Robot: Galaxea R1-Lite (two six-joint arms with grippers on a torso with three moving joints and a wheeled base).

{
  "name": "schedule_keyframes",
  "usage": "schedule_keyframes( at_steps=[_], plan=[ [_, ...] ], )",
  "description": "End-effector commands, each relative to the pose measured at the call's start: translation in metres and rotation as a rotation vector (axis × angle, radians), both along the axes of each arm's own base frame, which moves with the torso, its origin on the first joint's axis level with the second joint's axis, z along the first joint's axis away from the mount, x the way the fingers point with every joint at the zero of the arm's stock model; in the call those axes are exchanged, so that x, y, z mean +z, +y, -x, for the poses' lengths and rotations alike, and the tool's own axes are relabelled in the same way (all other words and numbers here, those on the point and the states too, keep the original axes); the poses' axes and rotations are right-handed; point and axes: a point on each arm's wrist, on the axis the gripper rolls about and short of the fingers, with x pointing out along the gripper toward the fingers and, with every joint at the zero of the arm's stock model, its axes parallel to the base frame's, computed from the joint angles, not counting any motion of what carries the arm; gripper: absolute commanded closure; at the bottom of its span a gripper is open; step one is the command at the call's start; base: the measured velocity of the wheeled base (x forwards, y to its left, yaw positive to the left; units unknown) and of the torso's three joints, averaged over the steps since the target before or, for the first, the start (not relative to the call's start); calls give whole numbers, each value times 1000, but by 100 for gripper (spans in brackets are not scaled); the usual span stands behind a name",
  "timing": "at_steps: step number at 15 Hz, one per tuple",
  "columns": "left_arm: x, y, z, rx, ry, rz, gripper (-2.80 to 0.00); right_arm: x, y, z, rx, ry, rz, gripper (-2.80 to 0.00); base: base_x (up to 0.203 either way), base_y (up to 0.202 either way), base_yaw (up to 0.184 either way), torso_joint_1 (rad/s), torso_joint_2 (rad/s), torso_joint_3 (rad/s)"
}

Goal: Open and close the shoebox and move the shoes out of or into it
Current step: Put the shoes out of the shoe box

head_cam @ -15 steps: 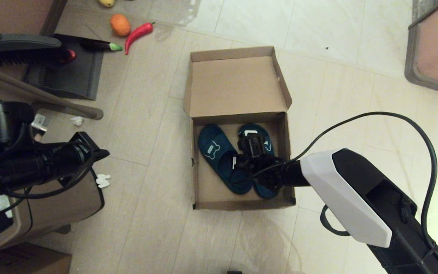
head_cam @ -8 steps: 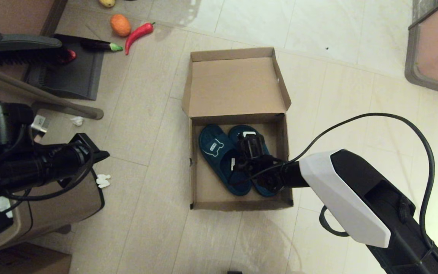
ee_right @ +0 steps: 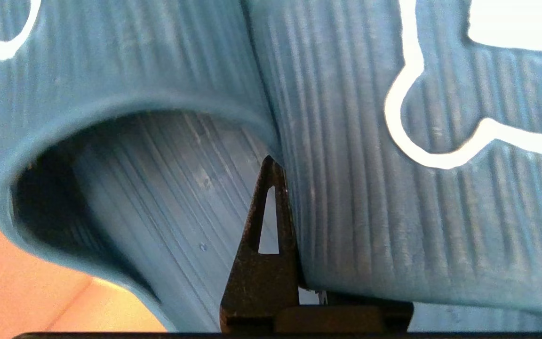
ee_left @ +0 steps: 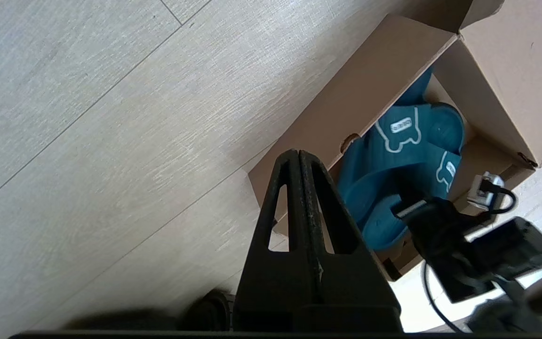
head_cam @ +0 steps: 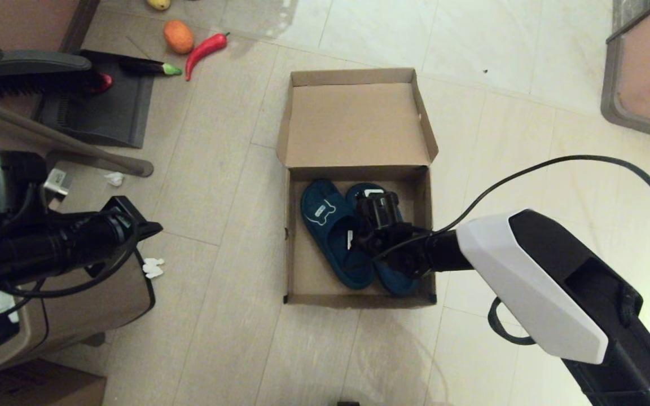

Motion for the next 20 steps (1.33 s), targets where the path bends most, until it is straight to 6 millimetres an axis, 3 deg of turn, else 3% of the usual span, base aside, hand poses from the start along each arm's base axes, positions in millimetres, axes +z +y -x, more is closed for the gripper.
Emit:
schedule_keyframes(
  at_steps=[1,7,14,16,20],
  plan=[
    [1,0,1,1,-3,5,0,26,-5,9,10,-11,-15,0,0,0,0,0,0,0],
    [3,0,4,3,-11,11,0,58,-24,50,109,72,-19,0,0,0,0,0,0,0],
    [-2,-1,5,-2,7,9,0,130,-47,90,140,3,-74,0,0,0,0,0,0,0],
    [-3,-2,3,-5,10,6,0,156,-68,103,111,-24,-91,0,0,0,0,0,0,0],
    [-7,-15,1,-54,26,4,0,180,-152,106,-91,-41,-105,0,0,0,0,0,0,0]
  ],
)
